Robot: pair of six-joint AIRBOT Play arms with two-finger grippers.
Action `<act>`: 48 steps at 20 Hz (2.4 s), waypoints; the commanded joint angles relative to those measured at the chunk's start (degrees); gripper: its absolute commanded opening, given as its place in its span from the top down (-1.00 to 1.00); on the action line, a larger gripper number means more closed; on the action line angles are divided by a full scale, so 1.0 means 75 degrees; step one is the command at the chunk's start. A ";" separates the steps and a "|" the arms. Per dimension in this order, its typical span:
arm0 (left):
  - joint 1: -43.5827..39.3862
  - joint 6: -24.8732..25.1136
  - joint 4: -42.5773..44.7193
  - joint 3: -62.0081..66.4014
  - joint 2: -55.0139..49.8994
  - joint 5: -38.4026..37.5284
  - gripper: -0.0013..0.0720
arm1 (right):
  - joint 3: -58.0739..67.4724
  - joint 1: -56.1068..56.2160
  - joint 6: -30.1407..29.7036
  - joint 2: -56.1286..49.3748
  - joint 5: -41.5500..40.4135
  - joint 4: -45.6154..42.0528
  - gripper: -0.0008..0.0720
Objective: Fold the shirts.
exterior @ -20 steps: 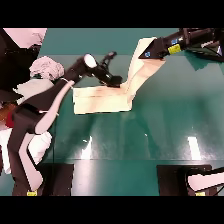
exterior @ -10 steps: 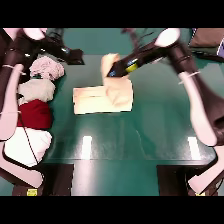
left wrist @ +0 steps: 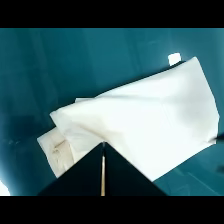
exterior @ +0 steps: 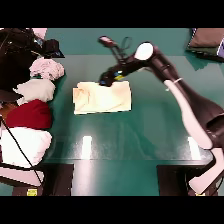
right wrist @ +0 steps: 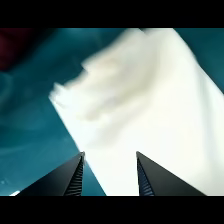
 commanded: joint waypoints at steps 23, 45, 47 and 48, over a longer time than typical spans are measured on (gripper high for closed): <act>-0.0868 0.0752 0.1145 -0.4841 0.0924 0.0012 0.91 | -0.4132 -0.3212 0.1247 0.1134 0.0026 0.0906 -0.92; -0.0863 0.0667 0.0286 -0.4776 0.2072 0.0618 0.92 | -0.2055 -0.1437 0.1061 -0.1413 -0.0775 0.2815 0.94; -0.0863 0.0737 -0.0356 -0.4776 0.2072 0.0705 0.91 | -0.2407 -0.1775 0.1064 -0.0935 -0.0915 0.2815 0.95; -0.0863 0.0737 -0.0522 -0.4776 0.2072 0.0740 0.91 | -0.2769 -0.2052 0.1064 -0.0525 -0.1046 0.2745 0.95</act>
